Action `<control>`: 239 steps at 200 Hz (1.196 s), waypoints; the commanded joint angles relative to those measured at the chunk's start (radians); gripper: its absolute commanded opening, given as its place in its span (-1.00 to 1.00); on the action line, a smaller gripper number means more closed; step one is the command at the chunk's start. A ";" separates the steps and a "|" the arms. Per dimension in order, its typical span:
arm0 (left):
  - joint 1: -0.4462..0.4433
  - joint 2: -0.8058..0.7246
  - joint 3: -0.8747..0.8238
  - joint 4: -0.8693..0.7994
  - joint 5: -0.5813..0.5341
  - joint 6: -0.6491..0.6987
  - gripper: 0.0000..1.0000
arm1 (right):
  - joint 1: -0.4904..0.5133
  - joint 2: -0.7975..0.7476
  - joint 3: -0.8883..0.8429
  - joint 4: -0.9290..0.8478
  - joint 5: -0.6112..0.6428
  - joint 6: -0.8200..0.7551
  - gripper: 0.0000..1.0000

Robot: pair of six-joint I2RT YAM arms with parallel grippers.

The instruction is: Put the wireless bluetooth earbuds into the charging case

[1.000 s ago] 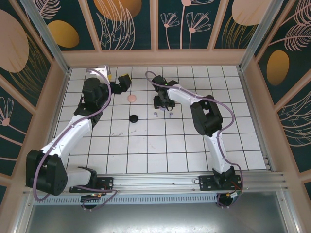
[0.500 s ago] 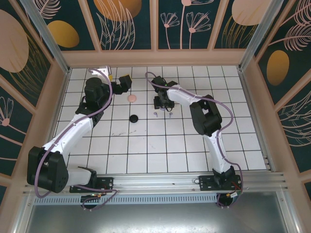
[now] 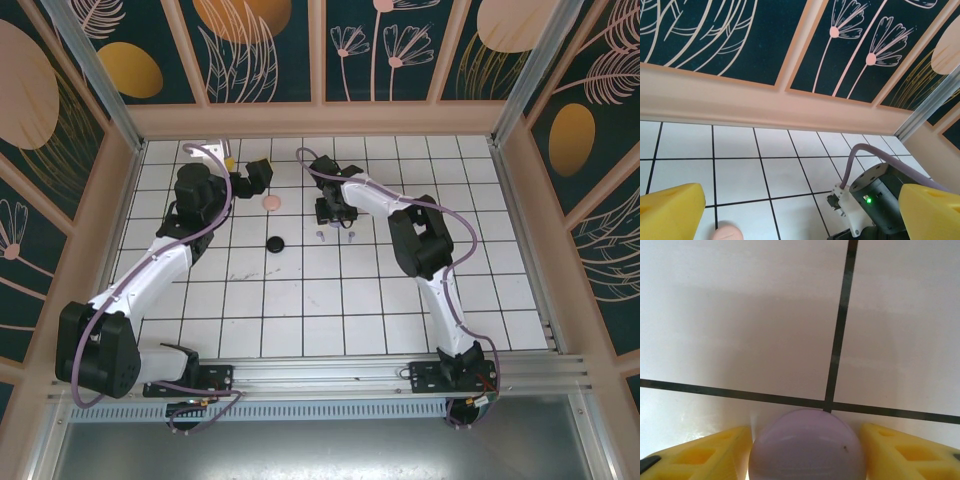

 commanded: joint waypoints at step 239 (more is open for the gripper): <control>-0.111 0.286 -0.205 0.816 0.341 -0.163 0.66 | -0.065 -0.628 -0.422 0.669 -0.314 0.739 -0.40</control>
